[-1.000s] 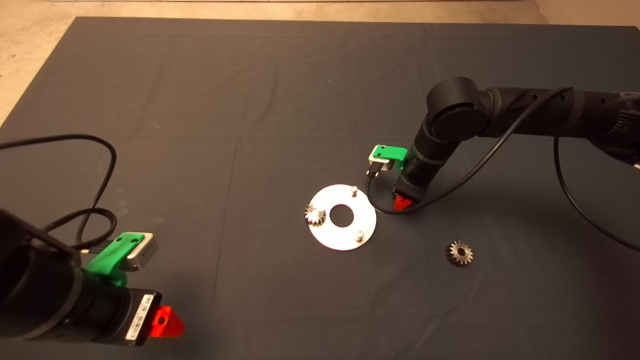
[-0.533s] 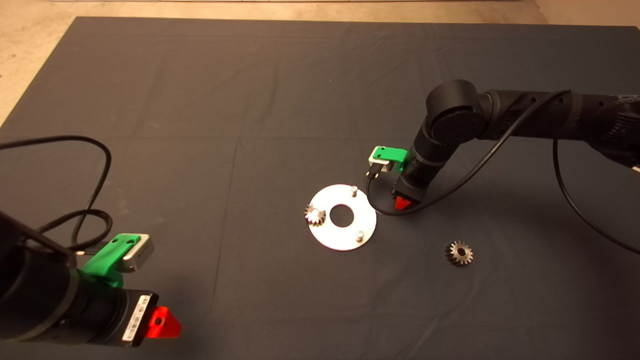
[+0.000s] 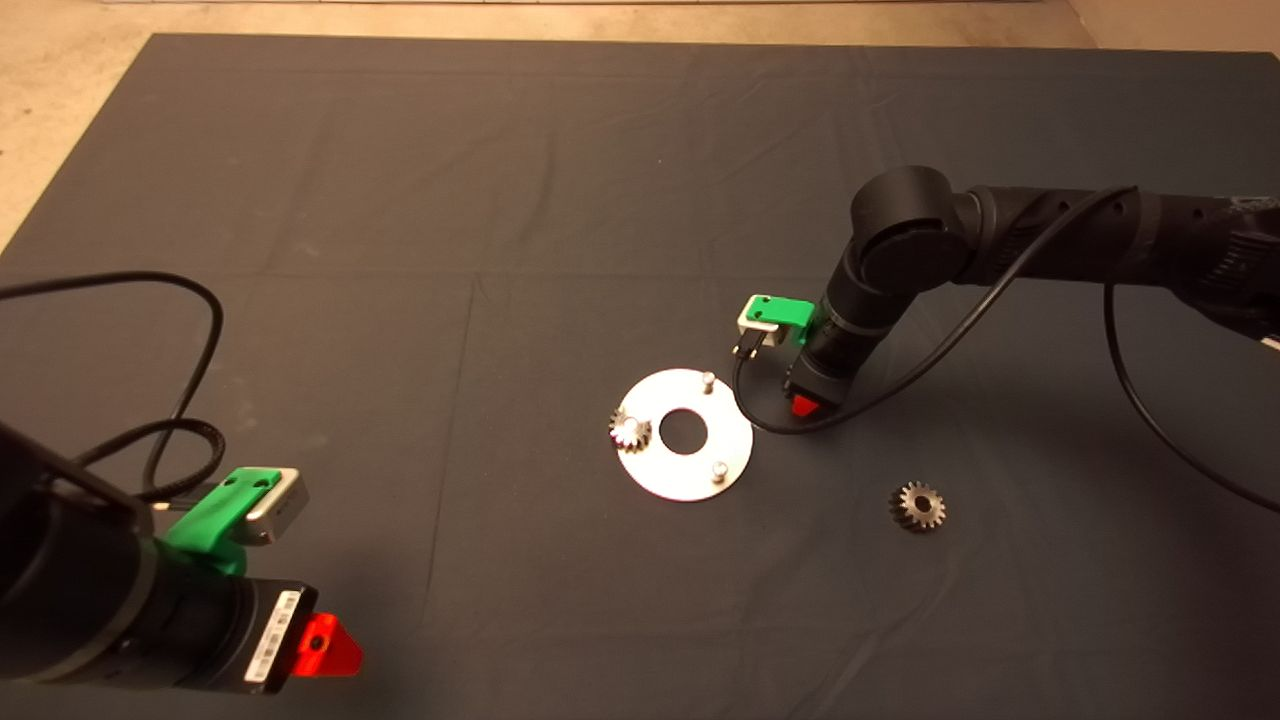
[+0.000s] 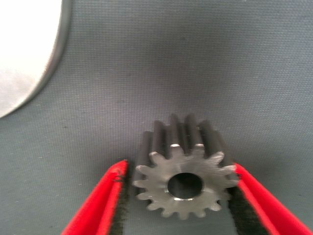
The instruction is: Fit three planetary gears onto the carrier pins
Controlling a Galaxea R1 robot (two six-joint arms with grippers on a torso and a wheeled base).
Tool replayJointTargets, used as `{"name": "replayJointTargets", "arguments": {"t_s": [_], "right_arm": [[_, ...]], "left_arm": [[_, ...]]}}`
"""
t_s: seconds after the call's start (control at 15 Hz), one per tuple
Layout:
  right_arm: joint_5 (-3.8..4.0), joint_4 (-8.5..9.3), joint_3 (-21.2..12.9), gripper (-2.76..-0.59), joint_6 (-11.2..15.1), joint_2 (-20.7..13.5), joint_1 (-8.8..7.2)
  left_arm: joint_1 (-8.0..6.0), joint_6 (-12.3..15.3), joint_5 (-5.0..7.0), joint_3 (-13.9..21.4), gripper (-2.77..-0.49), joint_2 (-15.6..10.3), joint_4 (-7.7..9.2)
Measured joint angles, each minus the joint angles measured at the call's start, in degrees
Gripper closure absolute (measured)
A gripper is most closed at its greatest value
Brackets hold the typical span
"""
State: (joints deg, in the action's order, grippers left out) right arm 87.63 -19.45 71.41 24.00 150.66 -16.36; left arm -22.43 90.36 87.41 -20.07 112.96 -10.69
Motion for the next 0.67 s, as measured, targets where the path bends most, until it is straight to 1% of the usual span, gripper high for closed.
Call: {"name": "replayJointTargets", "arguments": {"t_s": [0.2,0.27,0.67], "right_arm": [[0.01,-0.09,0.0,-1.23,0.0,0.0,0.0],[0.07,-0.22,0.0,-1.14,0.0,0.0,0.01],[0.07,-0.36,0.0,-1.12,0.0,0.0,0.02]], "left_arm": [[0.0,0.0,0.0,0.0,-2.62,0.0,0.01],[0.0,0.0,0.0,0.0,-2.62,0.0,0.02],[0.0,0.0,0.0,0.0,-2.62,-0.1,0.02]]}}
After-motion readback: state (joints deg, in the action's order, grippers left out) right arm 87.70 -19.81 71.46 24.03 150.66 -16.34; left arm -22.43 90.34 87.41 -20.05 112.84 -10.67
